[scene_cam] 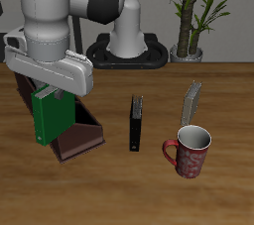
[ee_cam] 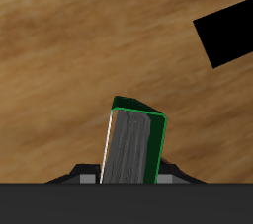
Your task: Place the green book into the right desk caddy's right compartment
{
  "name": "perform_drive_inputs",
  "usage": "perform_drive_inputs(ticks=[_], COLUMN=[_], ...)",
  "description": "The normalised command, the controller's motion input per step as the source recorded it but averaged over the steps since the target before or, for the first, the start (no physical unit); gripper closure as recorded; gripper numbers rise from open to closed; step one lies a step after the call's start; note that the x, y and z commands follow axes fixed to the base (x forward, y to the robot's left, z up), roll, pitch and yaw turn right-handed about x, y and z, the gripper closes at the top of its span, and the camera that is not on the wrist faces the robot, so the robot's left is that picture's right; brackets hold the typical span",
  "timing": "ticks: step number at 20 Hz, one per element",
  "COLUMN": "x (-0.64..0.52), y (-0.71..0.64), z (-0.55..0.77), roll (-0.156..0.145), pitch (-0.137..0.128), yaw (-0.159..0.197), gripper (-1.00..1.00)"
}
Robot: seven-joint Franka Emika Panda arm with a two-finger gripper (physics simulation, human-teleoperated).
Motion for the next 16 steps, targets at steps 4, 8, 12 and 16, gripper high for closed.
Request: perform_drive_inputs(ticks=[4,8,12,16], x=[-0.47,-0.65,-0.63,-0.55], y=[-0.15,-0.12,-0.18,-0.32], z=[0.65,0.8,0.5,0.22], roll=[-0.034,-0.007,-0.024,-0.07], pitch=[-0.04,-0.102,-0.064,-0.01], yaw=[-0.079,-0.036,-0.011,-0.057], gripper=[1.0,1.0,1.0,1.0])
